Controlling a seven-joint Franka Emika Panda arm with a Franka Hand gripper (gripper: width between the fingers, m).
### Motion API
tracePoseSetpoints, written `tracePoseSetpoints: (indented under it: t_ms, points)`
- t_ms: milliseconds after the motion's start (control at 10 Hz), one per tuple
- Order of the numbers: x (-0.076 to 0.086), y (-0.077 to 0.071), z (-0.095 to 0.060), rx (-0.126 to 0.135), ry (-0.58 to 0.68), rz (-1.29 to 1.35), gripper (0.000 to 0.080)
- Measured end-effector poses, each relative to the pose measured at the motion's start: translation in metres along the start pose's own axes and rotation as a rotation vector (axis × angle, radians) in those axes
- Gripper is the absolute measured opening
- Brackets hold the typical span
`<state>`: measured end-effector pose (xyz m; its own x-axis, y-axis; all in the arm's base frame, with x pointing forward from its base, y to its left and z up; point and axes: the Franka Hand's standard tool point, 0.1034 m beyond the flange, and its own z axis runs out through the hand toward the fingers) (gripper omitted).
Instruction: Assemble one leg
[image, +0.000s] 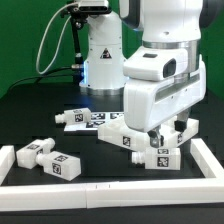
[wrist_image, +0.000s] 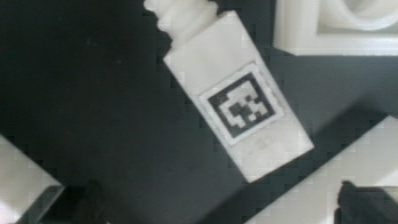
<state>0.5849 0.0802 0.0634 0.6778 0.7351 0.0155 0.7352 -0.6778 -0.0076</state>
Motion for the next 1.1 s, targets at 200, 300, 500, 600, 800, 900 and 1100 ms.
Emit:
tracePoseSetpoints:
  t_ms: [200, 300, 500, 600, 800, 900, 1100]
  points:
    - [0.0, 0.0, 0.001, 0.0, 0.0, 0.0, 0.0649]
    - [0.0, 0.0, 0.002, -0.003, 0.004, -0.004, 0.0649]
    - [0.001, -0.015, 0.022, -0.029, 0.049, -0.029, 0.0649]
    - [0.003, -0.017, 0.03, -0.04, 0.068, -0.047, 0.0649]
    - [-0.004, -0.013, 0.043, -0.028, 0.058, -0.06, 0.0649]
    - [-0.007, -0.011, 0.049, -0.031, 0.063, -0.07, 0.0649]
    - [-0.008, -0.01, 0.05, -0.033, 0.067, -0.07, 0.0624]
